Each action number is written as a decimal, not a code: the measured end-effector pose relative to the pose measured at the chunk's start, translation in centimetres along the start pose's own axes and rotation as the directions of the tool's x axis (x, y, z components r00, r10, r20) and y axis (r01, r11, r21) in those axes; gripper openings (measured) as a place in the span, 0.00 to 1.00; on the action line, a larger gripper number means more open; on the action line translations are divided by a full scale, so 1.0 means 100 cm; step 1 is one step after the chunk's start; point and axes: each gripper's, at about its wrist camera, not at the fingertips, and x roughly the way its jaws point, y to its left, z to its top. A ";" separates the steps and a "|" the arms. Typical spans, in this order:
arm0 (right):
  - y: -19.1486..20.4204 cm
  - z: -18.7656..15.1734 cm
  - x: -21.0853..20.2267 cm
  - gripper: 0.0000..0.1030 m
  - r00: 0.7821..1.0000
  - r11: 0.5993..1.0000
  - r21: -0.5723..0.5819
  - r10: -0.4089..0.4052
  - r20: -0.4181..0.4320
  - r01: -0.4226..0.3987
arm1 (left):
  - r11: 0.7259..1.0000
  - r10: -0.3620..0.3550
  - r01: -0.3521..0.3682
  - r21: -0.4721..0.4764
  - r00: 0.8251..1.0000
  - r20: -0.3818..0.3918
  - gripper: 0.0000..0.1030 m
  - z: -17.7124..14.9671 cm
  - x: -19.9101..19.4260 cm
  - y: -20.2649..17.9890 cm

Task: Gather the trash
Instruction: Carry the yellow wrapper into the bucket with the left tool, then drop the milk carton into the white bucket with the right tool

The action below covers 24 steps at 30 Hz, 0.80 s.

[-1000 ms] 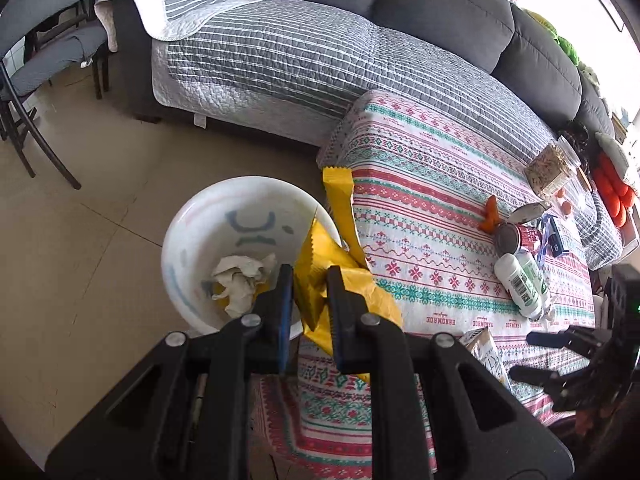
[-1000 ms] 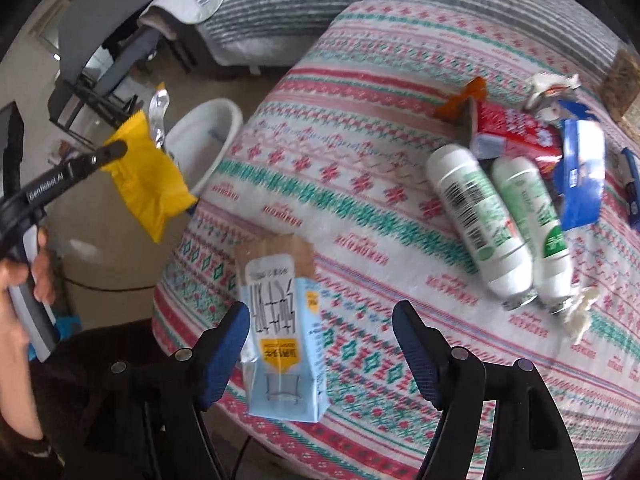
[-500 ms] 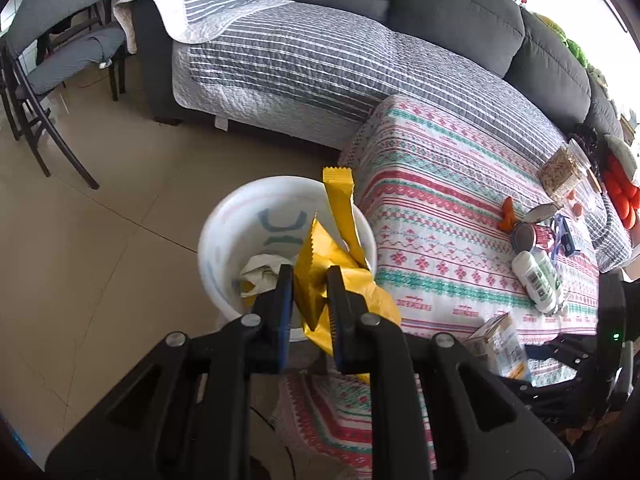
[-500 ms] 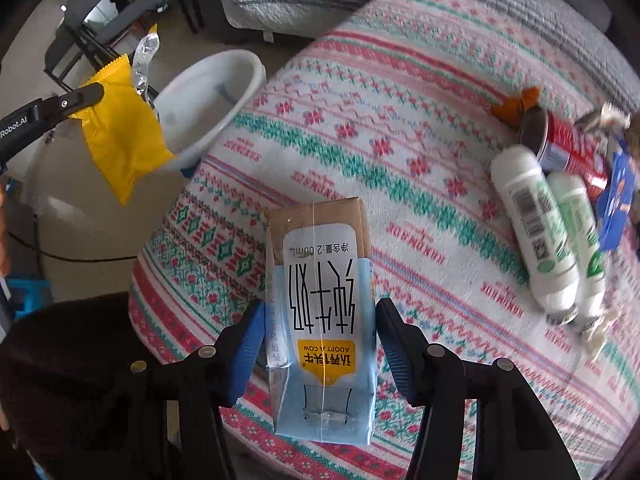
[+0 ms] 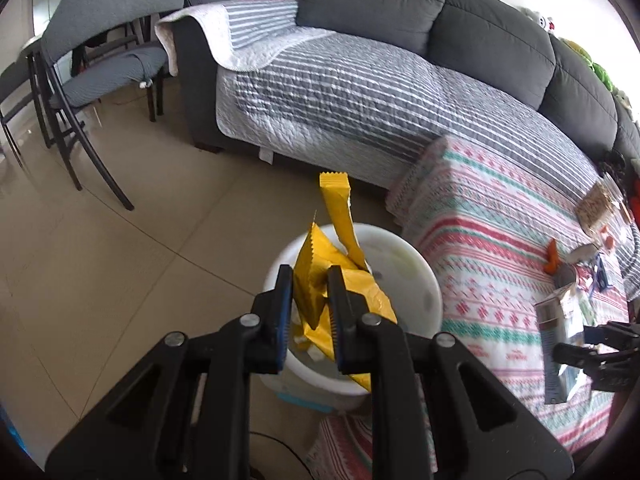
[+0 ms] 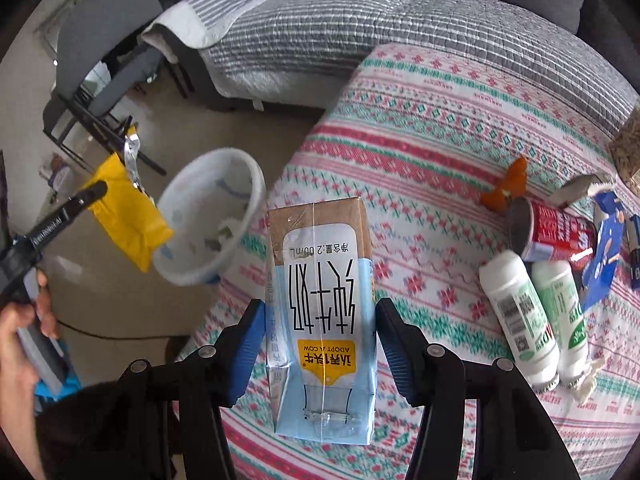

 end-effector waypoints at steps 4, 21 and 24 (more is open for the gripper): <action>0.006 0.011 -0.002 0.56 0.999 0.999 0.028 0.018 0.043 -0.020 | 1.000 0.010 -0.010 0.012 1.000 0.001 0.57 0.001 0.012 0.003; 0.070 0.050 0.043 0.56 0.991 0.996 -0.006 0.094 0.091 -0.094 | 0.996 0.092 -0.092 0.008 0.987 -0.129 0.87 -0.028 0.000 0.045; 0.082 0.054 0.055 0.56 0.990 0.994 -0.006 0.107 0.096 -0.106 | 0.993 0.114 -0.111 0.028 0.984 -0.134 0.96 -0.034 -0.004 0.051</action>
